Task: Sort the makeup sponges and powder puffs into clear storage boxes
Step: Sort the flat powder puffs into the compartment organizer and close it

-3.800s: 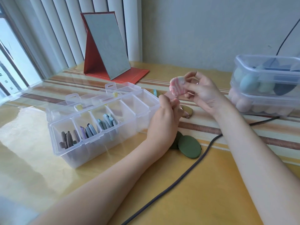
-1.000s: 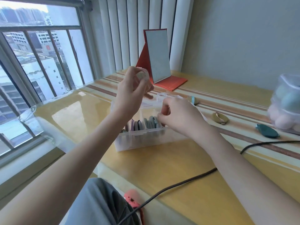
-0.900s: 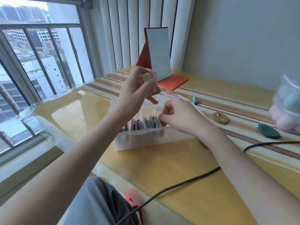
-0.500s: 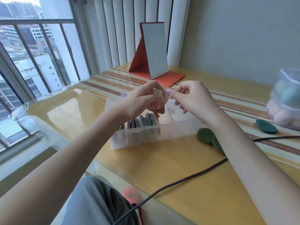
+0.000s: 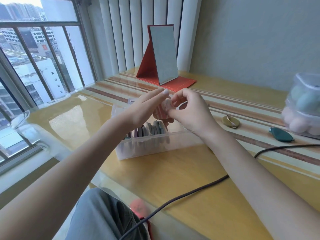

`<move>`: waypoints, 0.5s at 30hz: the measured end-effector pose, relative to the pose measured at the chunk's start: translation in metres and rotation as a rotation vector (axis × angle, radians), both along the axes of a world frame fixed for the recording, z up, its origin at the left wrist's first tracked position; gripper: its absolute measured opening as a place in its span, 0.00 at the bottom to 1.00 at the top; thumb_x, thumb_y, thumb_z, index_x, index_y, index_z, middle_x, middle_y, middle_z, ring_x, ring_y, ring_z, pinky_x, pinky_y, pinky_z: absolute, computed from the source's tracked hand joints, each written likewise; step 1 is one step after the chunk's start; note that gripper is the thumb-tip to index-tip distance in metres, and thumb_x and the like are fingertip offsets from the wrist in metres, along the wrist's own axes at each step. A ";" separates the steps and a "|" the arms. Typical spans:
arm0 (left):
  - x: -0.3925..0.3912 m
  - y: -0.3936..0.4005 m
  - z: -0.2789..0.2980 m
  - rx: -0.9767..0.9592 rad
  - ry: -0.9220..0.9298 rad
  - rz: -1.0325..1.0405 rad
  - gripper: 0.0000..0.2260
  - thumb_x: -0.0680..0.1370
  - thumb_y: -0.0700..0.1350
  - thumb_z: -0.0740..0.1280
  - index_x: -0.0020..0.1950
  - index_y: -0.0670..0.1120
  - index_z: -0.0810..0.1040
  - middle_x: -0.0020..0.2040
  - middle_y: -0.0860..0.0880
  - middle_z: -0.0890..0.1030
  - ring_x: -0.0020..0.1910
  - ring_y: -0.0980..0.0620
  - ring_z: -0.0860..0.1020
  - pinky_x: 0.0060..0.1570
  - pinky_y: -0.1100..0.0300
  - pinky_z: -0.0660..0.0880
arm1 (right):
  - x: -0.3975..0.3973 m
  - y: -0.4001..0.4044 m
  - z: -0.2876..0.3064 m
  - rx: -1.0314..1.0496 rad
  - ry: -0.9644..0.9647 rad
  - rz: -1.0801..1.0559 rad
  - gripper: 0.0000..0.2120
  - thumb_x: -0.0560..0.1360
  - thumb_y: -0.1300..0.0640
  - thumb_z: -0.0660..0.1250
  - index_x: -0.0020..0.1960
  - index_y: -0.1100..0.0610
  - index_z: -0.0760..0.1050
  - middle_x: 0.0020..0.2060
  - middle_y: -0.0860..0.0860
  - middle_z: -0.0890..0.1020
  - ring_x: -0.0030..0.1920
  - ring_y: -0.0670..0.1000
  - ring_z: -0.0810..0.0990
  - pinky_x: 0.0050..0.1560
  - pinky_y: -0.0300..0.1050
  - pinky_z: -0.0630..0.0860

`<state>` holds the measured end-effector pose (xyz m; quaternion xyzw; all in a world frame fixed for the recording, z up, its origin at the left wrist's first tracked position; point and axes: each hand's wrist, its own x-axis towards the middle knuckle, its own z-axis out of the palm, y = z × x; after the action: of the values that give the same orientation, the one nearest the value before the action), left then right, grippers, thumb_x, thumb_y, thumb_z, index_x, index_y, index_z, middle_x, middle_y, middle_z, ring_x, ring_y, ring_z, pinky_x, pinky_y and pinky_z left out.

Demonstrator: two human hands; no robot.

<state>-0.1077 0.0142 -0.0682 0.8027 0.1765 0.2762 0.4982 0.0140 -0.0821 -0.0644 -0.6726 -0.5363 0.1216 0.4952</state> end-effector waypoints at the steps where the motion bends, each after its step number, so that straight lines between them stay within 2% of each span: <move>1: 0.000 0.001 0.000 0.001 0.021 0.016 0.24 0.80 0.56 0.53 0.55 0.36 0.74 0.43 0.42 0.82 0.40 0.49 0.82 0.39 0.63 0.75 | 0.001 0.000 0.002 -0.017 0.072 0.020 0.08 0.71 0.55 0.74 0.44 0.53 0.74 0.37 0.47 0.79 0.32 0.41 0.75 0.26 0.26 0.67; 3: 0.001 0.002 -0.001 0.046 0.063 0.051 0.26 0.81 0.57 0.51 0.51 0.36 0.75 0.44 0.36 0.81 0.43 0.40 0.79 0.45 0.50 0.76 | 0.006 -0.002 0.006 -0.050 0.218 0.038 0.08 0.69 0.59 0.72 0.42 0.53 0.74 0.35 0.49 0.79 0.29 0.39 0.76 0.25 0.28 0.68; 5: 0.002 0.004 0.000 0.067 0.069 0.042 0.20 0.82 0.54 0.53 0.49 0.40 0.76 0.45 0.39 0.80 0.46 0.39 0.79 0.53 0.40 0.75 | 0.012 -0.003 0.009 -0.070 0.218 0.009 0.08 0.69 0.61 0.70 0.42 0.53 0.72 0.35 0.50 0.78 0.31 0.43 0.77 0.25 0.30 0.69; 7: 0.000 0.004 0.000 0.060 0.086 0.016 0.17 0.79 0.58 0.58 0.49 0.45 0.76 0.45 0.44 0.80 0.47 0.44 0.79 0.53 0.43 0.76 | 0.015 -0.004 0.008 -0.106 0.177 0.005 0.08 0.70 0.60 0.70 0.42 0.53 0.70 0.36 0.51 0.79 0.35 0.48 0.79 0.29 0.35 0.74; 9: -0.002 0.003 0.001 0.090 0.137 0.014 0.19 0.72 0.61 0.67 0.49 0.46 0.75 0.41 0.50 0.80 0.42 0.50 0.79 0.45 0.53 0.77 | 0.016 -0.003 0.006 -0.131 0.218 0.017 0.09 0.72 0.61 0.70 0.43 0.54 0.70 0.37 0.53 0.81 0.36 0.49 0.82 0.35 0.42 0.80; 10: -0.003 0.003 0.000 0.117 0.170 0.014 0.19 0.68 0.58 0.73 0.49 0.47 0.75 0.40 0.51 0.80 0.41 0.51 0.80 0.42 0.55 0.78 | 0.017 -0.003 0.006 -0.132 0.246 0.011 0.09 0.72 0.62 0.69 0.44 0.54 0.70 0.37 0.54 0.82 0.34 0.47 0.82 0.38 0.44 0.82; 12: -0.003 0.004 -0.001 0.154 0.196 0.011 0.19 0.66 0.47 0.78 0.52 0.47 0.74 0.44 0.49 0.82 0.43 0.50 0.83 0.44 0.54 0.81 | 0.018 -0.003 0.007 -0.128 0.283 -0.002 0.08 0.72 0.63 0.69 0.44 0.55 0.69 0.36 0.53 0.81 0.30 0.44 0.81 0.38 0.43 0.83; 15: -0.003 0.005 -0.001 0.080 0.143 0.002 0.17 0.70 0.36 0.74 0.54 0.42 0.72 0.46 0.43 0.83 0.43 0.46 0.84 0.44 0.51 0.82 | 0.019 -0.005 0.011 -0.109 0.323 -0.026 0.08 0.72 0.63 0.67 0.43 0.55 0.68 0.32 0.52 0.81 0.27 0.45 0.79 0.32 0.41 0.79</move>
<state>-0.1109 0.0191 -0.0694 0.8397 0.2011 0.2252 0.4514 0.0331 -0.0873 -0.0537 -0.6772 -0.4335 0.2504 0.5393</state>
